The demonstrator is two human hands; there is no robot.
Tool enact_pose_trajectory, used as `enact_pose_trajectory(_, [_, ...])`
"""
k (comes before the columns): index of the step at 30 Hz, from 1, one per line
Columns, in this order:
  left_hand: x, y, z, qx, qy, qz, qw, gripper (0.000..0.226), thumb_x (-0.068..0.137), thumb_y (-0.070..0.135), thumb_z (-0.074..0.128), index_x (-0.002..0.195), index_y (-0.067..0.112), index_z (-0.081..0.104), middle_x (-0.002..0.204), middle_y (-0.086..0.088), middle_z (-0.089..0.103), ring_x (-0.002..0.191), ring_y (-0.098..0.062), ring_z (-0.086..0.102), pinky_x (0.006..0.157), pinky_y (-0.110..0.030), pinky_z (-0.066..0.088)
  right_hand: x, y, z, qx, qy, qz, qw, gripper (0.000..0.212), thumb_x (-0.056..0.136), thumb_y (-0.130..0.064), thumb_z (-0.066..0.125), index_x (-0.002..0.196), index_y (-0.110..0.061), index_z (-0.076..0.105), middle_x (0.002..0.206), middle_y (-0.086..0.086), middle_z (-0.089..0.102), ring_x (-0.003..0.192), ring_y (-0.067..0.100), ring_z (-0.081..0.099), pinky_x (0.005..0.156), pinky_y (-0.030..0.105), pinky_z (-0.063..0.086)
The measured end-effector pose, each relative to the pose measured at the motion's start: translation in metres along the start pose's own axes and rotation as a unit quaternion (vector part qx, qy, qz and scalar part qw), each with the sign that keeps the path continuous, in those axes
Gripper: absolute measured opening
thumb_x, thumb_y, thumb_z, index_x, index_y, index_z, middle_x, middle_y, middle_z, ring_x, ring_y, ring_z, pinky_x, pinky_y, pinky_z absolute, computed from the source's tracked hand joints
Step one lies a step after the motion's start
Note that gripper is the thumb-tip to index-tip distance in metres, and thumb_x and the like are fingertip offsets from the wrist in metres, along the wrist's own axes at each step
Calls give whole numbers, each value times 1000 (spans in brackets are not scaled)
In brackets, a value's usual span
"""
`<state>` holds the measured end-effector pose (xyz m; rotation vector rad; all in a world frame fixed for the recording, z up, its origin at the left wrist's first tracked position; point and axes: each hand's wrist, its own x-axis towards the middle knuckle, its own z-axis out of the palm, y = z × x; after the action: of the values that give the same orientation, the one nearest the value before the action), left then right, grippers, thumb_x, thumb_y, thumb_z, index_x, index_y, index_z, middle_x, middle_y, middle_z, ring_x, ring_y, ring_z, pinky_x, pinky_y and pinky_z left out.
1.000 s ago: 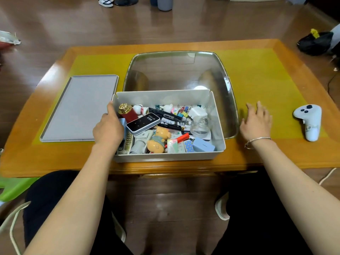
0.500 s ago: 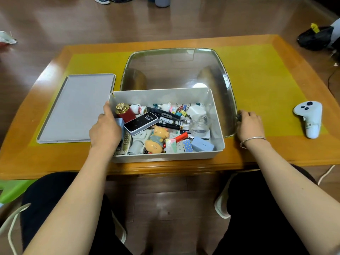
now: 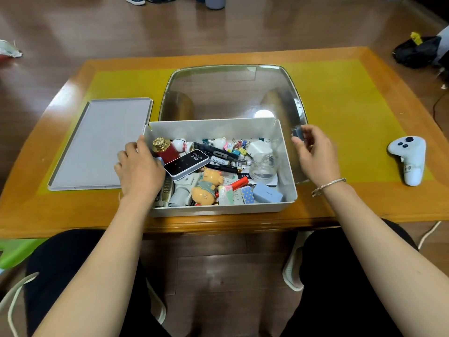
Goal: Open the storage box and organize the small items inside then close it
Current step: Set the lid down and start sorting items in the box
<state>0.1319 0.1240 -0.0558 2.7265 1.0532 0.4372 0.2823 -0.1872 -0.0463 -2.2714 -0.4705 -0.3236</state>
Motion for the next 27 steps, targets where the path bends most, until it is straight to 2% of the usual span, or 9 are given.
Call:
enact_pose_trajectory(2, [-3,10,-3,-2,46,25,999,52,88,21,57,137,9,40,139,-18,41,127,-38,35,98,-51,32,-4,-12,5,30,-17,-20,999,26,89,-19,61,114,-11,59,90,-3,59,80,14,53,68,18,38])
enact_pose_trajectory(4, [-7,30,-3,-47,47,85,994,48,90,28,58,134,14,44,139,-12,43,128,-33,35,100,-48,31,-8,-15,12,28,-33,-35,998,27,89,-19,61,116,-12,59,92,-4,56,83,15,51,73,22,38])
enact_pose_trajectory(7, [-21,75,5,-115,-50,222,967,51,90,40,59,135,20,44,136,-4,47,125,-25,38,101,-41,30,-10,-14,18,17,-32,-63,997,27,91,-15,59,117,-10,59,97,-5,57,85,15,47,75,27,38])
enact_pose_trajectory(9, [-30,104,17,-98,-117,306,940,62,88,50,58,140,22,39,138,-1,44,124,-24,37,98,-39,31,-10,-14,20,21,-35,-64,997,26,92,-13,56,117,-9,57,103,1,62,88,16,48,79,27,38])
enact_pose_trajectory(11, [-37,126,28,-65,-166,352,919,72,85,59,55,144,24,33,141,-1,41,127,-25,35,98,-41,31,-10,-13,21,21,-37,-62,997,24,93,-13,53,117,-9,56,107,5,62,92,19,51,81,28,40])
enact_pose_trajectory(14, [-40,142,40,-41,-191,389,900,69,85,64,53,143,30,35,136,-1,44,124,-24,37,96,-41,31,-9,-13,22,13,-44,-49,998,23,94,-14,52,116,-10,54,109,5,61,100,21,53,86,34,43])
enact_pose_trajectory(20, [-47,148,42,-100,-212,374,897,54,85,52,61,131,28,44,117,-3,50,110,-23,45,89,-39,34,-10,-12,23,35,-49,-35,998,23,95,-13,50,117,-9,53,112,4,59,104,16,51,88,24,38])
enact_pose_trajectory(24, [-45,134,24,-204,-203,328,900,50,83,31,68,129,24,48,120,-6,45,108,-23,48,95,-42,42,-9,-12,22,39,-51,-43,997,23,94,-12,51,117,-6,53,111,9,60,103,23,54,87,28,41])
enact_pose_trajectory(27, [-34,111,9,-229,-153,259,926,48,84,23,68,128,25,50,126,-8,41,115,-26,45,102,-42,40,-9,-11,22,37,-55,-41,997,24,94,-11,50,118,-5,53,111,10,60,102,25,54,88,31,40])
